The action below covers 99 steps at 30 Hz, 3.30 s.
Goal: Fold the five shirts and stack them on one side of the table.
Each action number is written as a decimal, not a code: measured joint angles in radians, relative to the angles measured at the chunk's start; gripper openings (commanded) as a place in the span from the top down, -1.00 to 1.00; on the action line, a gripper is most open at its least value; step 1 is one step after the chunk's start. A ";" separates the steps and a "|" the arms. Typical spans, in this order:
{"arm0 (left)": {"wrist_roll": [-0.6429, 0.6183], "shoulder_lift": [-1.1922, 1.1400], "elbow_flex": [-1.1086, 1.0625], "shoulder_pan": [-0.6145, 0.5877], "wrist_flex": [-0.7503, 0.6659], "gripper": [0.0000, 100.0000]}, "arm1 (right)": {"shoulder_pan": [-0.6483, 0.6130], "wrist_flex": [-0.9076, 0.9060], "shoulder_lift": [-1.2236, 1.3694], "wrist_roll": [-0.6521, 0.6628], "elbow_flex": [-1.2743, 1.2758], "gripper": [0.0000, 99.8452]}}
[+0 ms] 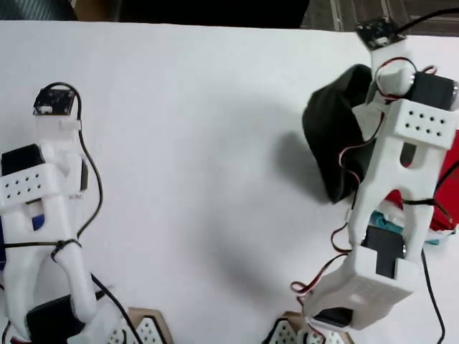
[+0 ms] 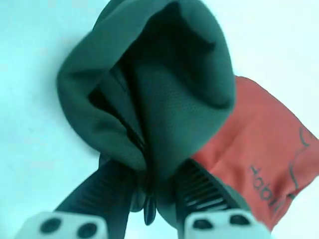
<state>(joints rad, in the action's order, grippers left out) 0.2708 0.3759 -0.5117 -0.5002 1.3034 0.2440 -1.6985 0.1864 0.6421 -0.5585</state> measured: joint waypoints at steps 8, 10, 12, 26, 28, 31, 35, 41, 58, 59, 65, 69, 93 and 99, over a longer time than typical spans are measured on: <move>0.000 0.000 0.000 0.000 0.000 0.94 | 0.115 0.037 0.000 0.002 0.000 0.96; 0.000 0.000 0.000 0.000 0.000 0.94 | 0.144 0.038 0.006 0.002 0.000 0.96; 0.000 0.000 0.000 0.000 0.000 0.94 | 0.173 0.052 0.041 0.009 -0.002 0.96; 0.002 0.002 -0.132 0.000 -0.077 0.94 | 0.373 0.206 0.199 0.043 -0.002 0.96; 0.002 0.002 -0.133 -0.002 -0.078 0.94 | 0.388 0.218 0.199 0.043 -0.002 0.96; 0.002 0.002 -0.133 -0.002 -0.078 0.94 | 0.414 0.236 0.199 0.046 -0.002 0.96; 0.002 0.002 -0.133 0.000 -0.078 0.94 | 0.446 0.250 0.199 0.046 -0.002 0.96; 0.002 0.002 -0.133 0.000 -0.078 0.94 | 0.473 0.250 0.199 0.046 -0.002 0.96; 0.002 0.002 -0.133 0.000 -0.078 0.94 | 0.563 0.336 0.417 0.048 -0.046 0.94; 0.002 0.002 -0.133 0.000 -0.078 0.94 | 0.563 0.336 0.417 0.048 -0.048 0.90; 0.002 0.002 -0.133 0.000 -0.078 0.94 | 0.563 0.302 0.419 0.048 -0.087 0.63; 0.002 0.002 -0.133 0.000 -0.078 0.94 | 0.565 0.275 0.381 -0.003 -0.147 0.63; 0.002 0.002 -0.133 0.000 -0.078 0.94 | 0.460 0.466 0.371 -0.135 -0.137 0.92; 0.002 0.002 -0.133 0.000 -0.078 0.94 | 0.460 0.517 0.493 -0.135 -0.137 0.91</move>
<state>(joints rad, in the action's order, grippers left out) 0.2723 0.3775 -0.6452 -0.5002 1.2252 0.7043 -1.1815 0.6790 0.5071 -0.6951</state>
